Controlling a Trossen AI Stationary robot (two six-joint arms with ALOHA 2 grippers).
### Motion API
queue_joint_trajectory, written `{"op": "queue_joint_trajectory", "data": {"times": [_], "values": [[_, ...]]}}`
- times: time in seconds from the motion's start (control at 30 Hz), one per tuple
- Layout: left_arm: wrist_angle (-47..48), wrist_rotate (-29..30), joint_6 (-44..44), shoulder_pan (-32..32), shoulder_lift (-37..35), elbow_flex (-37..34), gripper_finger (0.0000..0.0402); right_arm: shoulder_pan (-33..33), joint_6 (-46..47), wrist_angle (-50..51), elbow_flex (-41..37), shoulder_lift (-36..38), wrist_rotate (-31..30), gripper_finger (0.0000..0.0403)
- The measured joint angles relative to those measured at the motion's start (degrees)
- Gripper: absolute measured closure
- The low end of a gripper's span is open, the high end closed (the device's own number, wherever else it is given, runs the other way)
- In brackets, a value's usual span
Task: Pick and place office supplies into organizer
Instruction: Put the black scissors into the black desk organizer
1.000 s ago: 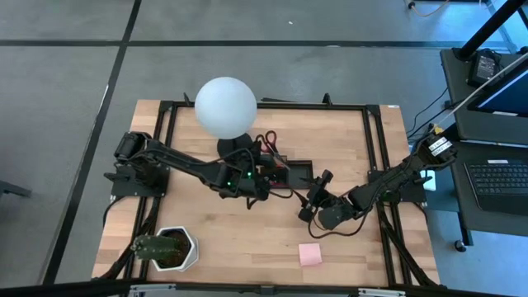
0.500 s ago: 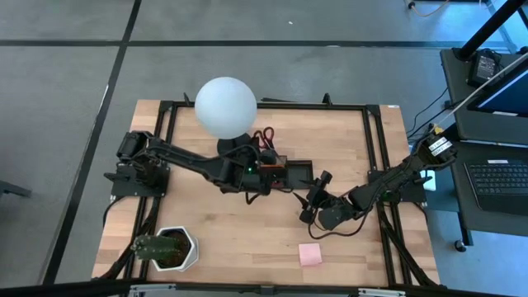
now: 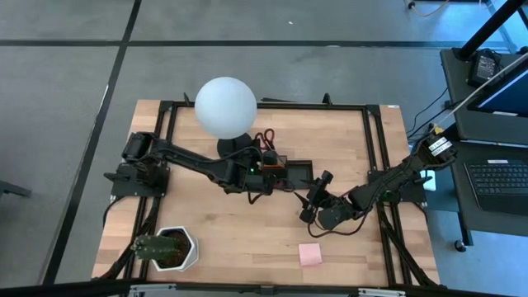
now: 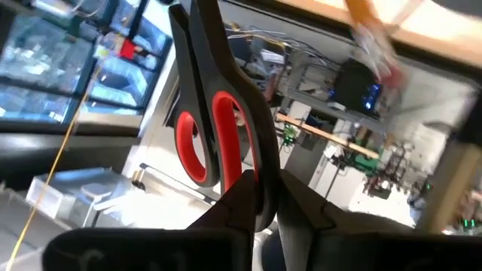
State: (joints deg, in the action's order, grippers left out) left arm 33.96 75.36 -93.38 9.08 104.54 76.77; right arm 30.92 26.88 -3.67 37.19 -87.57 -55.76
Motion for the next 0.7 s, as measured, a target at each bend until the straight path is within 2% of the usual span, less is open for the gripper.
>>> {"op": "queue_joint_trajectory", "data": {"times": [0.13, 0.4, 0.7], "values": [[-3.47, -0.38, -0.31, 0.42, 2.47, 0.04, 0.0367, 0.00, 0.08, 0.28, 0.00, 0.00, -0.01, 0.0167], [-3.32, -0.14, 0.07, 0.31, 5.39, 0.02, 0.0367, 0.00, 1.80, 2.04, 0.00, 0.00, 0.08, 0.0167], [-3.97, -0.42, 6.75, 0.35, 4.95, 0.15, 0.0336, 0.00, 3.07, 2.96, 0.00, 0.00, 0.10, 0.0167]]}}
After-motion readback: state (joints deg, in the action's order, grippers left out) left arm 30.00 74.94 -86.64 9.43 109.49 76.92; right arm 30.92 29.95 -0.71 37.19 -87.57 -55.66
